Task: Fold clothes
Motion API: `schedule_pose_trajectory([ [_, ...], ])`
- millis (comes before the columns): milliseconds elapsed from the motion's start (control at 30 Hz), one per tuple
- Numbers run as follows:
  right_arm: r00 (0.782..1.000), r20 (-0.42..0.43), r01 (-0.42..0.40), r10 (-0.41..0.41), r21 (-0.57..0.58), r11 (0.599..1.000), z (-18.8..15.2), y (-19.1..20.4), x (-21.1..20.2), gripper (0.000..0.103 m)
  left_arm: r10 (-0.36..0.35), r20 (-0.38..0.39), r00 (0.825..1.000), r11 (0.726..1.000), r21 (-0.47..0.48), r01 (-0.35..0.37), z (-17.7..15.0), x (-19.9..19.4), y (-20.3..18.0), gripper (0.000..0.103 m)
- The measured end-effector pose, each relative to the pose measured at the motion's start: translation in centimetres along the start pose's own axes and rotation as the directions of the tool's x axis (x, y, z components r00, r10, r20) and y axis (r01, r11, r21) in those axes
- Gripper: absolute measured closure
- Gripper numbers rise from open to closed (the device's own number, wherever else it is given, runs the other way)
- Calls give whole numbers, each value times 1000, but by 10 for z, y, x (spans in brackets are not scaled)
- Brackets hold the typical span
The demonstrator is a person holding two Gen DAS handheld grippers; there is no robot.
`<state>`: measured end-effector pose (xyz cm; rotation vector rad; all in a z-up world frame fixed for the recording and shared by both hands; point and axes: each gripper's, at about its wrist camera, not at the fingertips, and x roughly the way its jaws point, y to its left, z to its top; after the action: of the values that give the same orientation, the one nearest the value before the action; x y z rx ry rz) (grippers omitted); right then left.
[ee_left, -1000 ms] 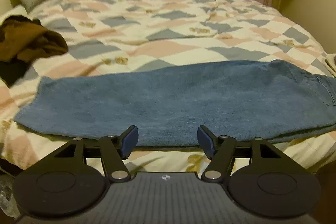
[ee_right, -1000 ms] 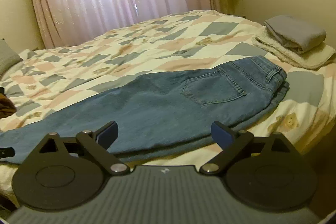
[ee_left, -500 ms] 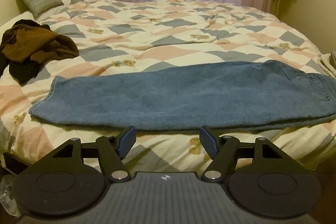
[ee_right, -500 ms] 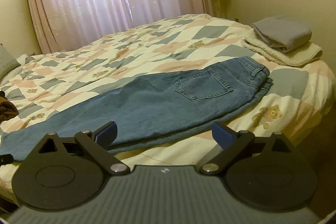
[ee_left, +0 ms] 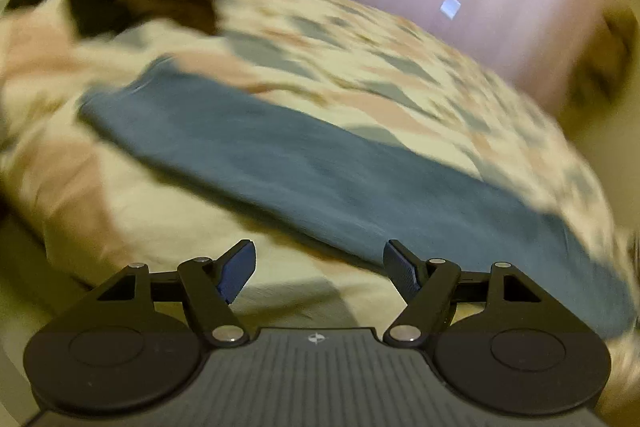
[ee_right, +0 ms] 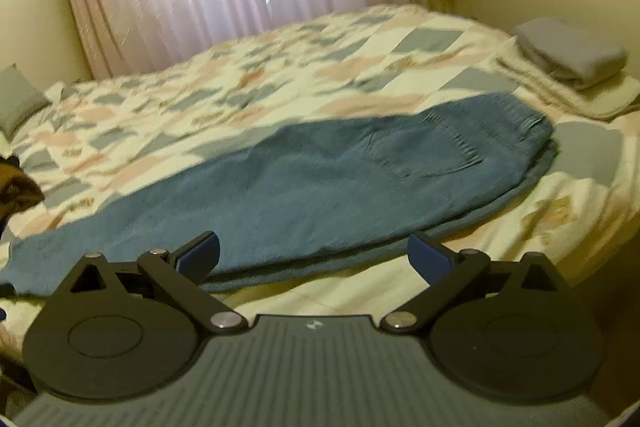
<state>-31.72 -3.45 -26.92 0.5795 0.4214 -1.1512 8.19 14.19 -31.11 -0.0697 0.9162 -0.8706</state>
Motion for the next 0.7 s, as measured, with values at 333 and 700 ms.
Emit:
schedule_pose_trajectory([
  [333, 994, -99, 38, -43, -52, 998, 8, 13, 60, 4, 67, 99, 993, 908, -419, -19, 43, 61, 123, 34],
  [700, 986, -158, 29, -49, -131, 991, 16, 35, 100, 3, 31, 197, 980, 831, -550, 84, 63, 86, 165, 53],
])
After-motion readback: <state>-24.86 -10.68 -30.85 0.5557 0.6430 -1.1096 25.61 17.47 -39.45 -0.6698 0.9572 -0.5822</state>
